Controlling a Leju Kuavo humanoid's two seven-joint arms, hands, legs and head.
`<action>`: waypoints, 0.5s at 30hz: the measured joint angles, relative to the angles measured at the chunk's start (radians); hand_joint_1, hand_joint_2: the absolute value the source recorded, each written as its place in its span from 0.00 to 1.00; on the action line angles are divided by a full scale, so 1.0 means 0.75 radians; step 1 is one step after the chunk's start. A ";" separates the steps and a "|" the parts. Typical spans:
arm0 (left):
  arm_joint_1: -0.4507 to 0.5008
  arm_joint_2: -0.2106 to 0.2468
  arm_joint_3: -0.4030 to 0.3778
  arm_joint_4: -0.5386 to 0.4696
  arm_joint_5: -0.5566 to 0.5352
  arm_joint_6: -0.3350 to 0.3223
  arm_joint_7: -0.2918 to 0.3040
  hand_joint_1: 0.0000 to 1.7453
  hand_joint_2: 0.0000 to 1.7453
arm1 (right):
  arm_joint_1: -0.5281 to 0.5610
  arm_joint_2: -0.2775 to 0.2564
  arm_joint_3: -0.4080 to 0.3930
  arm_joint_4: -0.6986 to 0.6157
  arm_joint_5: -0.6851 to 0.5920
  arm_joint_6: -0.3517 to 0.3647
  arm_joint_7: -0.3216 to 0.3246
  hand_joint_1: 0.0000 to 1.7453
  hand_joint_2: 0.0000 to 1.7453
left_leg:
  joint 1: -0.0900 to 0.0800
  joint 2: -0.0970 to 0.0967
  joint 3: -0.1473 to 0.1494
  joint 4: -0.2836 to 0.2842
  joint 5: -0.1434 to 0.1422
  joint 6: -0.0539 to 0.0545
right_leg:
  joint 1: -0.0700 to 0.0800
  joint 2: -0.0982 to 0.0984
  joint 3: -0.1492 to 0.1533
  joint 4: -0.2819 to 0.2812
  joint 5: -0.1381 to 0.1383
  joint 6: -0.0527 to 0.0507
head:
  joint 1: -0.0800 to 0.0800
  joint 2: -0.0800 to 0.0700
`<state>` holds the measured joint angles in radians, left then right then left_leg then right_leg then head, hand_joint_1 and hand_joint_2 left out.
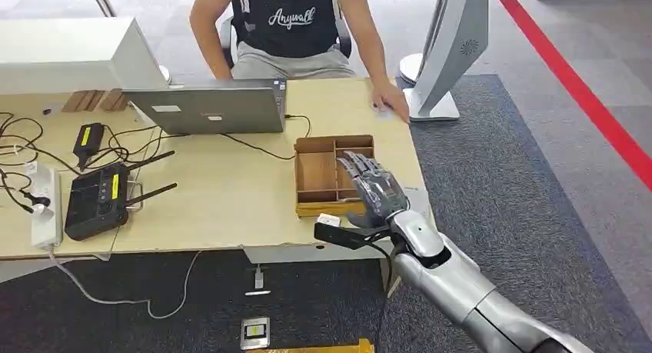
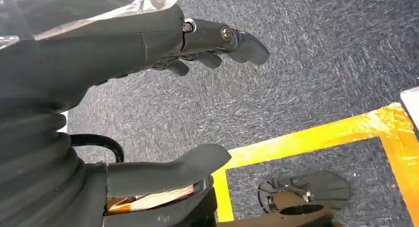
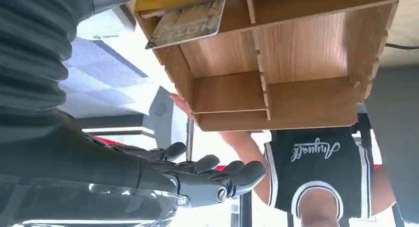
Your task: Pass the card to the sensor for recognition and then transmit it.
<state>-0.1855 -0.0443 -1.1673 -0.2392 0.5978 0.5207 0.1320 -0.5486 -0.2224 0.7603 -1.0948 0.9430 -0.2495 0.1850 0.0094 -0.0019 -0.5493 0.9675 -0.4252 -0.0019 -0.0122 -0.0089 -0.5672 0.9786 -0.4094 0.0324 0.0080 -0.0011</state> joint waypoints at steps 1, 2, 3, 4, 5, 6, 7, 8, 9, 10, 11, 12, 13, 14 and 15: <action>0.000 0.000 0.000 0.000 0.000 0.000 0.000 0.00 1.00 | -0.006 0.007 0.000 0.020 -0.001 -0.004 -0.004 0.00 1.00 | 0.000 0.000 0.000 0.000 0.000 0.000 | 0.000 0.000 0.000 0.000 0.000 0.000 | -0.001 0.000; 0.000 0.000 0.000 0.000 0.000 0.000 0.000 0.00 1.00 | -0.011 0.011 0.000 0.032 -0.001 -0.004 -0.005 0.00 1.00 | 0.000 0.000 0.000 0.000 0.000 0.000 | 0.000 0.000 0.000 0.000 0.000 0.000 | -0.001 0.000; 0.000 0.000 0.000 0.000 0.000 0.000 0.000 0.00 1.00 | -0.017 0.015 0.001 0.048 -0.001 -0.004 -0.006 0.00 1.00 | 0.000 0.000 0.000 0.000 0.000 0.000 | 0.000 0.000 0.000 0.000 0.000 0.000 | -0.001 0.000; 0.000 0.000 0.000 0.000 0.000 0.000 0.000 0.00 1.00 | -0.023 0.018 0.001 0.064 -0.001 -0.005 -0.006 0.00 1.00 | 0.000 0.000 0.000 0.000 0.000 0.000 | 0.000 0.000 0.000 0.000 0.000 0.000 | 0.000 0.000; 0.000 0.000 0.000 0.000 0.000 0.000 0.000 0.00 1.00 | -0.031 0.021 0.001 0.080 -0.001 -0.006 -0.006 0.00 1.00 | 0.000 0.000 0.000 0.000 0.000 0.000 | 0.000 0.000 0.000 0.000 0.000 0.000 | -0.001 0.000; 0.000 0.000 0.000 0.000 0.000 0.000 0.000 0.00 1.00 | -0.036 0.025 0.001 0.095 -0.001 -0.006 -0.007 0.00 1.00 | 0.000 0.000 0.000 0.000 0.000 0.000 | 0.000 0.000 0.000 0.000 0.000 0.000 | 0.000 0.000; 0.000 0.000 0.000 0.000 -0.001 0.000 0.001 0.00 1.00 | -0.038 0.028 0.001 0.106 -0.001 -0.006 -0.008 0.00 1.00 | 0.000 0.000 0.000 0.000 0.000 0.000 | 0.000 0.000 0.000 0.000 0.000 0.000 | -0.001 0.000; 0.000 0.000 0.000 0.000 -0.002 0.000 0.001 0.00 1.00 | -0.040 0.032 0.001 0.114 -0.001 -0.006 -0.009 0.00 1.00 | 0.000 0.000 0.000 0.000 0.000 0.000 | 0.000 0.000 0.000 0.000 0.000 0.000 | -0.001 0.000; 0.000 0.000 0.000 0.000 -0.004 0.001 0.000 0.00 1.00 | -0.040 0.034 0.001 0.123 -0.002 -0.007 -0.011 0.00 1.00 | 0.000 0.000 0.000 0.000 0.000 0.000 | 0.000 0.000 0.000 0.000 0.000 0.000 | 0.000 0.000; 0.000 0.000 0.000 0.000 -0.004 0.001 0.000 0.00 1.00 | -0.042 0.037 0.001 0.130 -0.004 -0.007 -0.014 0.00 1.00 | 0.000 0.000 0.000 0.000 0.000 0.000 | 0.000 0.000 -0.001 0.000 0.000 0.000 | 0.000 0.000; 0.000 0.000 0.000 0.000 -0.004 0.002 0.000 0.00 1.00 | -0.044 0.040 0.001 0.139 -0.005 -0.009 -0.014 0.00 1.00 | 0.000 0.000 0.000 0.000 0.000 0.000 | 0.000 0.000 -0.001 0.000 0.000 0.000 | -0.001 0.000; 0.000 0.000 0.000 0.000 -0.006 0.002 0.000 0.00 1.00 | -0.045 0.042 0.001 0.146 -0.006 -0.010 -0.014 0.00 1.00 | 0.000 0.000 0.000 0.000 0.000 0.000 | 0.000 0.000 -0.001 0.000 0.000 0.000 | -0.001 0.000; 0.000 0.000 0.000 0.000 -0.008 0.002 0.000 0.00 1.00 | -0.046 0.045 0.001 0.157 -0.010 -0.010 -0.014 0.00 1.00 | 0.000 0.000 0.000 0.000 0.000 0.000 | 0.000 0.000 -0.001 0.000 0.000 0.000 | 0.000 0.000; 0.000 0.000 0.000 0.000 -0.009 0.002 0.000 0.00 1.00 | -0.047 0.047 0.001 0.164 -0.010 -0.010 -0.014 0.00 1.00 | 0.000 0.000 0.000 0.000 0.000 0.000 | 0.000 0.000 -0.001 0.000 0.000 0.000 | 0.000 0.000; 0.000 0.000 0.000 0.000 -0.010 0.003 0.000 0.00 1.00 | -0.047 0.048 0.001 0.169 -0.010 -0.010 -0.014 0.00 1.00 | 0.000 0.000 0.000 0.000 0.000 0.000 | 0.000 0.000 -0.001 0.000 0.000 0.000 | 0.000 0.000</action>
<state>-0.1856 -0.0443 -1.1673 -0.2392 0.5906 0.5226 0.1320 -0.5838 -0.1862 0.7610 -0.9678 0.9354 -0.2568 0.1743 0.0095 -0.0019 -0.5495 0.9674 -0.4254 -0.0020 -0.0122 -0.0089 -0.5676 0.9786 -0.4096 0.0324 0.0080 -0.0011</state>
